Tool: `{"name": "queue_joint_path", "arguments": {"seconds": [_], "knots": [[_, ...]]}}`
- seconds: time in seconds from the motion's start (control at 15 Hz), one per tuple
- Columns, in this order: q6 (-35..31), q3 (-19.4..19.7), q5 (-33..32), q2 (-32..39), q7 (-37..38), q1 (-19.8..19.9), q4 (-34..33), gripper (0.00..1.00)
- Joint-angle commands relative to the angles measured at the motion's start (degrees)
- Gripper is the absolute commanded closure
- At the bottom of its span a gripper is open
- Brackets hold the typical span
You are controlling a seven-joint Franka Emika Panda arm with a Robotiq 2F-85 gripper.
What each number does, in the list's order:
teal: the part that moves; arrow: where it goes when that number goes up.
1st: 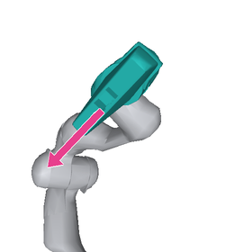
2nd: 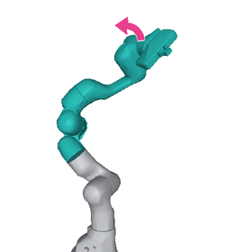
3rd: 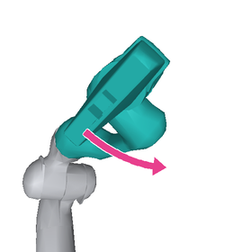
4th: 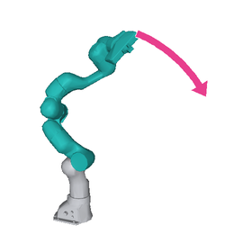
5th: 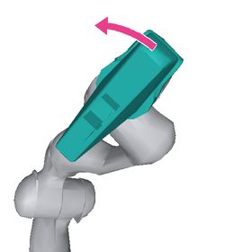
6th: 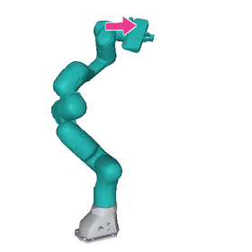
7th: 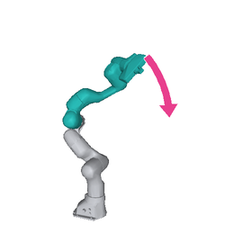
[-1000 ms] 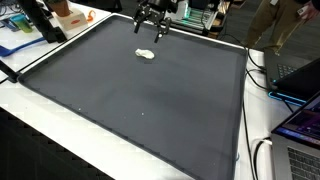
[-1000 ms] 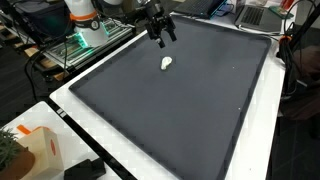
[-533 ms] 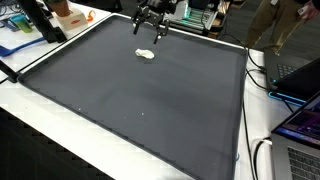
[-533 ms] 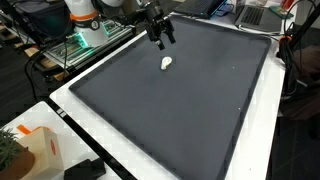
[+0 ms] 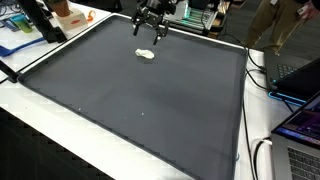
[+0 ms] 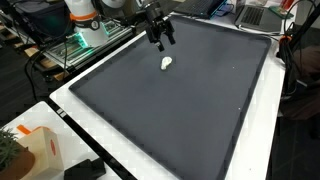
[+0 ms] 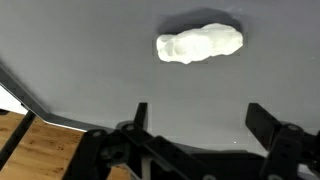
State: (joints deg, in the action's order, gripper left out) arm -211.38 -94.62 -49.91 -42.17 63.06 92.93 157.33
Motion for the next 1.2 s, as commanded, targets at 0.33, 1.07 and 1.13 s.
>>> {"name": "queue_joint_path", "arguments": {"seconds": [0.33, 1.07, 1.13], "knots": [[10.72, 2.53, -15.14, 15.98, 4.58, 3.67, -4.46, 0.00], [19.85, -0.87, -19.61, 23.80, 7.45, 6.81, -6.26, 0.00], [23.28, -3.18, -19.83, 27.58, 7.16, 8.58, -6.01, 0.00]]}}
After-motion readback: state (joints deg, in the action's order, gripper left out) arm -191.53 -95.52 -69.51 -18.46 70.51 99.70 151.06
